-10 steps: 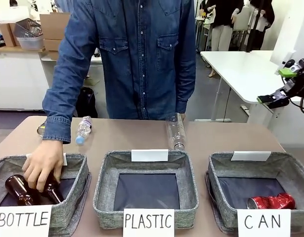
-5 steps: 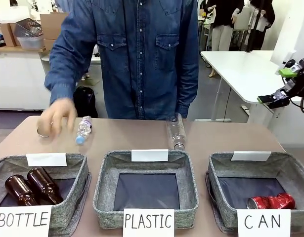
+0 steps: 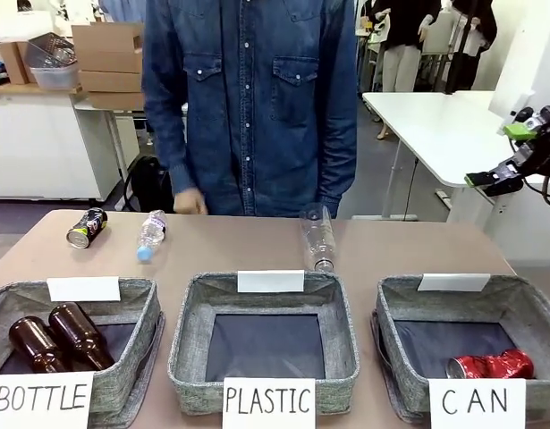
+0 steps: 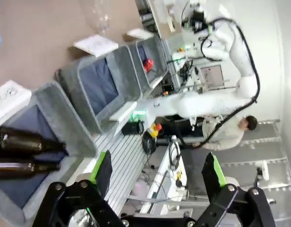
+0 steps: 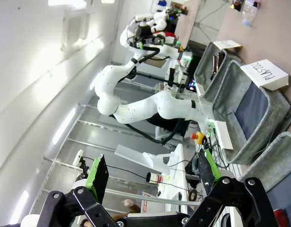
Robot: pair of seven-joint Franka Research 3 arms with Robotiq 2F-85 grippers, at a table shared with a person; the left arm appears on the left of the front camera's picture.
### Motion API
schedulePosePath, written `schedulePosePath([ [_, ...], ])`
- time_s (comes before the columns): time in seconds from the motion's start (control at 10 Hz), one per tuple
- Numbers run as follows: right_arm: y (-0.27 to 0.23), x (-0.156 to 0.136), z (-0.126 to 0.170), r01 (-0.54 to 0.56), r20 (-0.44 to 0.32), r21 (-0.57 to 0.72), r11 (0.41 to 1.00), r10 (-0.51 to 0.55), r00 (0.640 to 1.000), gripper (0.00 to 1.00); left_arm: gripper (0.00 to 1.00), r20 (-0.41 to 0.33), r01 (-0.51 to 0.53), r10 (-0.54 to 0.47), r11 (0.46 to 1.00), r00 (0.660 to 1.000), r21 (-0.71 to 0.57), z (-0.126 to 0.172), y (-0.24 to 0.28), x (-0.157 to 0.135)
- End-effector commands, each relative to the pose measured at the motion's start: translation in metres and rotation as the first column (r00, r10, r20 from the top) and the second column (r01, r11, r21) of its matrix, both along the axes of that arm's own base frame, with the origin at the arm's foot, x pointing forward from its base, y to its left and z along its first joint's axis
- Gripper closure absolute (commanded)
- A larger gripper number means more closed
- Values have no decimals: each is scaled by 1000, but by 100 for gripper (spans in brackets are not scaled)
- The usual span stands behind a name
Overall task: Sort the can waste into the basket.
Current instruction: Pick up the can waste from the table and place it in the right Fabric basket.
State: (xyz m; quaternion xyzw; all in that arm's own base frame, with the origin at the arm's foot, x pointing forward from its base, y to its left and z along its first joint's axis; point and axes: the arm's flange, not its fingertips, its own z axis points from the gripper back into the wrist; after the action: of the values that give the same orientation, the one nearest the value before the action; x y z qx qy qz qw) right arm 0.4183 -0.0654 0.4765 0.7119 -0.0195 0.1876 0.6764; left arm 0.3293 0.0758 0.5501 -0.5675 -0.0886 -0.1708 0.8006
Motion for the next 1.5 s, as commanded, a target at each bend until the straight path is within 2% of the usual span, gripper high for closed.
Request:
schedulePosePath([
  [0.0, -2, 0, -1, -2, 25, -15, 1000, 3, 1000, 0, 0, -10, 11, -11, 1000, 1000, 17, 6, 14, -17],
  [0.2, -2, 0, -1, -2, 25, -15, 1000, 3, 1000, 0, 0, -10, 11, -11, 1000, 1000, 17, 6, 14, -17],
  [0.3, -2, 0, -1, -2, 25, -15, 1000, 3, 1000, 0, 0, -5, 1, -1, 1000, 1000, 7, -1, 1, -1],
  [0.4, -2, 0, -1, -2, 25, -15, 1000, 3, 1000, 0, 0, 1, -50, 50, 988, 999, 143, 0, 10, 12],
  [0.5, -2, 0, -1, -2, 25, -15, 1000, 3, 1000, 0, 0, 13, -32, 30, 953, 999, 301, -8, 15, 33],
  [0.6, -2, 0, -1, -2, 25, -15, 1000, 3, 1000, 0, 0, 53, -83, 64, 853, 997, 516, -22, 13, 56],
  [0.7, -2, 0, -1, -2, 25, -15, 1000, 3, 1000, 0, 0, 84, -123, 90, 757, 992, 642, -31, 7, 69],
  [0.9, -2, 0, -1, -2, 25, -15, 1000, 3, 1000, 0, 0, 180, -168, 57, 692, 982, 702, -53, -11, 93],
  [1.1, -2, 0, -1, -2, 25, -15, 1000, 3, 1000, 0, 0, 235, -262, 128, 632, 963, 730, -85, -23, 130],
  [1.2, -2, 0, -1, -2, 25, -15, 1000, 3, 1000, 0, 0, 262, -298, 149, 580, 954, 758, -98, -19, 146],
  [1.3, -2, 0, -1, -2, 25, -15, 1000, 3, 1000, 0, 0, 256, -339, 221, 630, 941, 699, -98, -10, 156],
  [1.4, -2, 0, -1, -2, 25, -15, 1000, 3, 1000, 0, 0, 262, -265, 100, 633, 960, 727, -86, -23, 135],
])
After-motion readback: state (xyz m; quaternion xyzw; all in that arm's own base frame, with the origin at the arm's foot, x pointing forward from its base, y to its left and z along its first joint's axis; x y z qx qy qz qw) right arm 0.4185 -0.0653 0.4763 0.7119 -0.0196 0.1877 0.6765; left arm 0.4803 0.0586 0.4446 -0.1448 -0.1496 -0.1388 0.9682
